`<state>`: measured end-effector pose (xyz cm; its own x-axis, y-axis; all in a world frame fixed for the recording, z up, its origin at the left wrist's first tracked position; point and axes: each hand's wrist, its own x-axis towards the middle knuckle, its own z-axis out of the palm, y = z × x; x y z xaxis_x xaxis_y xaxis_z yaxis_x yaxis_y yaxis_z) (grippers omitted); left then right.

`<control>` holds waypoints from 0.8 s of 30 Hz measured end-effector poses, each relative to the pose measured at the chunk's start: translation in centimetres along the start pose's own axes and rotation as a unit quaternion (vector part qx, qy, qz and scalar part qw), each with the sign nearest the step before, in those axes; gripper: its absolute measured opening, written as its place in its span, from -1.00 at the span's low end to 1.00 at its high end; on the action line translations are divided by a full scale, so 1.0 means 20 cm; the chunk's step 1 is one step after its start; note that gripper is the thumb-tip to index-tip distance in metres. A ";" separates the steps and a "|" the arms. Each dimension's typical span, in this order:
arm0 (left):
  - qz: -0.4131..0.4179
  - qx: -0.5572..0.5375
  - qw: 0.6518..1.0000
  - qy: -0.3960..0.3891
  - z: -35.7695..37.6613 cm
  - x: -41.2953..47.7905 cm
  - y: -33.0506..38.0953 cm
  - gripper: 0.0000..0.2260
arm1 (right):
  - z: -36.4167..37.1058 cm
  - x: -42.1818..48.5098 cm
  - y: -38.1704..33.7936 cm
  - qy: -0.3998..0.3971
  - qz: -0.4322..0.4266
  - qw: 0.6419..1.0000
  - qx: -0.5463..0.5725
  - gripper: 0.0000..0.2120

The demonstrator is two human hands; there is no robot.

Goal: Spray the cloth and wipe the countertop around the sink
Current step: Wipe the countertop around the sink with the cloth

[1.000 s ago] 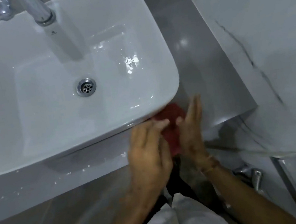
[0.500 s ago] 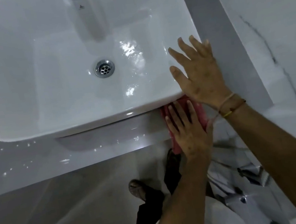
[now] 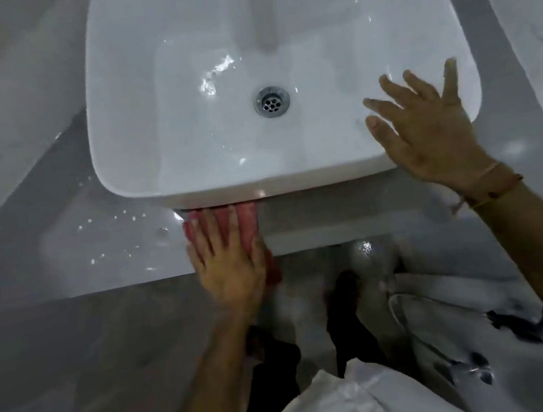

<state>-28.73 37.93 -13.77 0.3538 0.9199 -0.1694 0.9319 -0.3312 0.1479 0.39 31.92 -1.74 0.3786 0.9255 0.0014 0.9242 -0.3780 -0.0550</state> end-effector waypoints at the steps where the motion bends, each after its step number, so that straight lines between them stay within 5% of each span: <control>1: -0.012 0.006 1.000 0.000 -0.03 0.02 -0.11 -0.43 | 0.00 0.01 -0.11 -0.021 -0.024 0.999 0.002 -0.35; 11: 0.027 -0.031 0.999 0.030 -0.06 0.00 -0.23 -0.49 | 0.06 0.36 -1.34 -0.049 -0.313 0.948 -0.005 -0.33; 20: -0.186 -0.029 0.982 0.003 -0.25 0.18 -1.18 -0.41 | 0.10 0.44 -1.42 -0.040 -0.341 0.939 0.004 -0.40; 24: -0.190 -0.006 0.982 0.002 -0.31 0.30 -1.33 -0.39 | 0.10 0.45 -1.43 -0.053 -0.344 0.937 0.009 -0.40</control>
<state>-51.95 53.56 -12.76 -0.0203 0.9771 -0.2117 0.9955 0.0393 0.0861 -22.71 51.11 -2.08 -0.3149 0.9474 -0.0562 0.9465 0.3090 -0.0934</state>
